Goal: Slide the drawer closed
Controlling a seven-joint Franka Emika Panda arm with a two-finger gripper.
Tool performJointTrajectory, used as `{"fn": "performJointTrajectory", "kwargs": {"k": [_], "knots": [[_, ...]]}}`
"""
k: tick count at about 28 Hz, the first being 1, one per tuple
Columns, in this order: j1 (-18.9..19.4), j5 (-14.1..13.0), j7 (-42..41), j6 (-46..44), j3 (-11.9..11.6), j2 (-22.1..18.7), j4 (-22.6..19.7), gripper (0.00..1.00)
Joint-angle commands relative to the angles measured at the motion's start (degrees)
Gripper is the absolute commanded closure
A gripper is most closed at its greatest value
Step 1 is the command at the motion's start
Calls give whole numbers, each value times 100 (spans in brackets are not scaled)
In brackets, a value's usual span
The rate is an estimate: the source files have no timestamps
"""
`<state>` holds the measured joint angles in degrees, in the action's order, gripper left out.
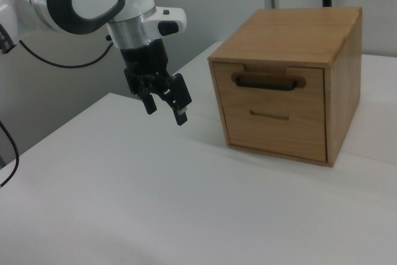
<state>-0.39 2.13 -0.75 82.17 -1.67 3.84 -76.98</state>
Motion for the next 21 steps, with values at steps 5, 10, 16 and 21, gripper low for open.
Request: {"fn": "performJointTrajectory", "kwargs": {"k": [5,10,16,21], "knots": [[57,-11,13,-52,-44,-59,-63,0],[57,-11,4,-52,-43,-59,-63,0],[57,-11,13,-34,-43,-59,-63,0],[57,-11,13,-34,0,-59,-63,0]]}}
